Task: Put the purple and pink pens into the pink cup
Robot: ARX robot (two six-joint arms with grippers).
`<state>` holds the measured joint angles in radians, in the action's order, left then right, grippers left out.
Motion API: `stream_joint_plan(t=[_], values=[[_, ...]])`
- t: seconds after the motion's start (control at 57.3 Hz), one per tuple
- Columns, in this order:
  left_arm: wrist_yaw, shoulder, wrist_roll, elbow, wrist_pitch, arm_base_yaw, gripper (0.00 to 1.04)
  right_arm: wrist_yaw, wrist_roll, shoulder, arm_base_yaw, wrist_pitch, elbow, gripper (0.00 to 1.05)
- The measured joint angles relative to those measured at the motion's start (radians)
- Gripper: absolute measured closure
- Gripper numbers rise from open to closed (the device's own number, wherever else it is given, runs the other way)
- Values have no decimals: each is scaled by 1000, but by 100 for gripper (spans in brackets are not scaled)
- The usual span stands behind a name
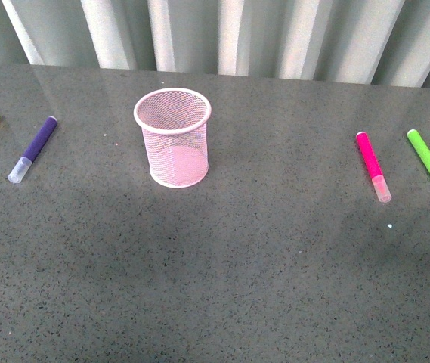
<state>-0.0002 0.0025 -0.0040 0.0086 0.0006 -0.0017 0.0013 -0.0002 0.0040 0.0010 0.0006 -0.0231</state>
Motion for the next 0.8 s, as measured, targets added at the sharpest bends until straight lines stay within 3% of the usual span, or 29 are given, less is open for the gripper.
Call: stream_joint_plan(t=[0.802], values=[[0, 0, 0, 0, 0, 0, 7, 0, 0, 0, 0, 0, 0, 7]])
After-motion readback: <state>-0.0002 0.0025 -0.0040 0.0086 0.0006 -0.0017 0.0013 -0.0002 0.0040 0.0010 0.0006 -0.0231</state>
